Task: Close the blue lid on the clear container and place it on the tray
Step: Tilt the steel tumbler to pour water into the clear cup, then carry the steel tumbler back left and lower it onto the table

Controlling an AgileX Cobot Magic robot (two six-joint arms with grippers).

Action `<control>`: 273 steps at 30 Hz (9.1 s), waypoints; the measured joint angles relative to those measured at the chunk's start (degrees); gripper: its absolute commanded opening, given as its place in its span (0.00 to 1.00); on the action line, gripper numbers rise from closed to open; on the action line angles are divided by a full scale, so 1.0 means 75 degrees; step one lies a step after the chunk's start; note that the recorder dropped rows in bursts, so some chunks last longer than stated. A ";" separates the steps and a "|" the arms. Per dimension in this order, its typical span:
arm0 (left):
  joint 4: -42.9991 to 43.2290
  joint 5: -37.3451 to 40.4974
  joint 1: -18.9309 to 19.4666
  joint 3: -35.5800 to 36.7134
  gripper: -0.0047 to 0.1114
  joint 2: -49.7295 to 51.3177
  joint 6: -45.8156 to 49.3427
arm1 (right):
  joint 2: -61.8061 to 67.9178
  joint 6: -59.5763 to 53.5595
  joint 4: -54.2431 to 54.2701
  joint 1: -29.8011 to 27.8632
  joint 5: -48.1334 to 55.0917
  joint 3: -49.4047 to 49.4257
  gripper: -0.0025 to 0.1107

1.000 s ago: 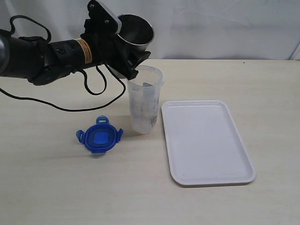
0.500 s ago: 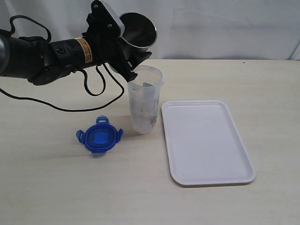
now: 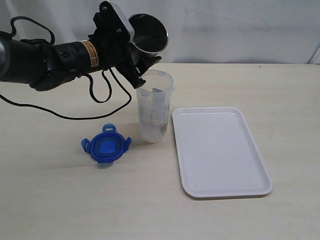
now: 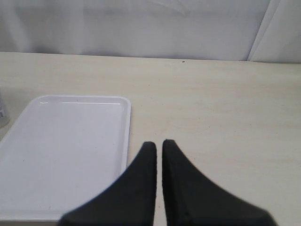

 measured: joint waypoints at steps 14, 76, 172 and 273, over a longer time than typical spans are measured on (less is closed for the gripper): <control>0.0000 -0.0018 0.0000 0.0000 0.04 0.0000 0.0185 | 0.0000 0.0000 0.0000 0.0000 0.0000 0.0000 0.06; 0.0000 -0.0063 0.0391 0.0000 0.04 0.0000 0.1304 | 0.0000 0.0000 0.0000 0.0000 0.0000 0.0000 0.06; -0.0093 0.0629 0.0376 -0.0028 0.04 0.0000 -0.0239 | 0.0000 0.0000 0.0000 0.0000 0.0000 0.0000 0.06; -0.2027 -0.0483 0.2514 0.0606 0.78 0.1887 -0.2506 | 0.0000 0.0000 0.0000 0.0000 0.0000 0.0000 0.06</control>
